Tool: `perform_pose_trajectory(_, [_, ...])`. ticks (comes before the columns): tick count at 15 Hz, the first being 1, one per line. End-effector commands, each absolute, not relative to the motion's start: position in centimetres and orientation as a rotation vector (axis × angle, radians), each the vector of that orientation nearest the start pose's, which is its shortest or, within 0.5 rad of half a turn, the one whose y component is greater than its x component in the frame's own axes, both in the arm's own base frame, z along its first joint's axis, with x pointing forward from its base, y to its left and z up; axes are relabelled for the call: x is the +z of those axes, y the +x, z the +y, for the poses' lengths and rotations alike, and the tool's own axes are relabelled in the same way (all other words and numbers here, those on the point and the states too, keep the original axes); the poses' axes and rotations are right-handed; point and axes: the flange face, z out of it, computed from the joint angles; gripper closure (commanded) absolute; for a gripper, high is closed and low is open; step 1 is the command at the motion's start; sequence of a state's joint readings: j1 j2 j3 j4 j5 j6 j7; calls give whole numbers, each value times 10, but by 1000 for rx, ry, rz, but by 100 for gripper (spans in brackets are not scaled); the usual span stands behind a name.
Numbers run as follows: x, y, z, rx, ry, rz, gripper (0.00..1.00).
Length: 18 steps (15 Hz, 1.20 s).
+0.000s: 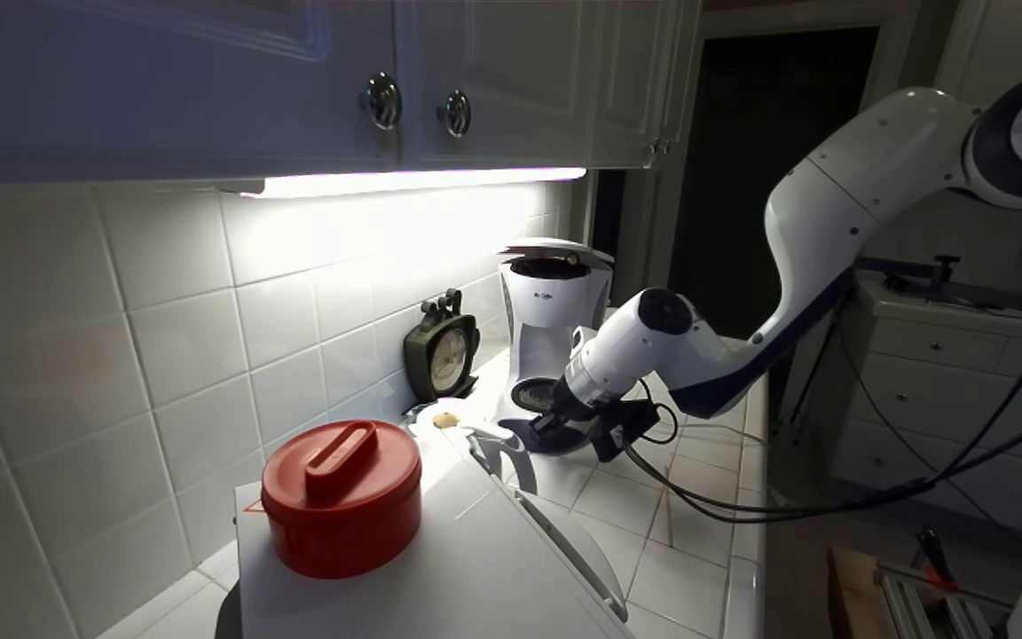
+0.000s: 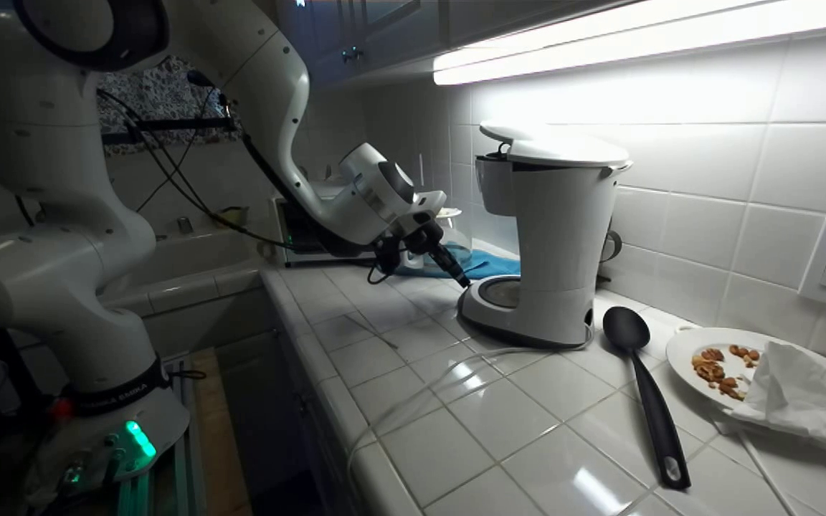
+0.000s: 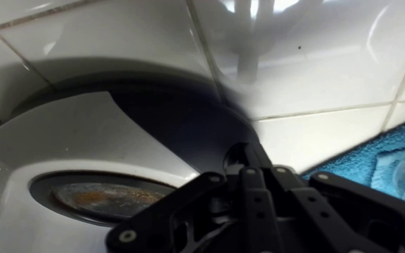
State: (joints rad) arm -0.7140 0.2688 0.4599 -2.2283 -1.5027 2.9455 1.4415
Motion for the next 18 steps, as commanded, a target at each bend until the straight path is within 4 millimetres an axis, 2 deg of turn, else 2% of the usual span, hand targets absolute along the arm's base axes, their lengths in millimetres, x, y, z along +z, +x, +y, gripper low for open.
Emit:
perform_pose_trajectory(1, [292, 532, -73, -1036, -3141, 508, 97])
perform_pose_trajectory(6, [297, 535, -74, -1061, -3136, 492, 97])
perform_pose_trajectory(18, [295, 537, -78, -1072, -3133, 487, 97])
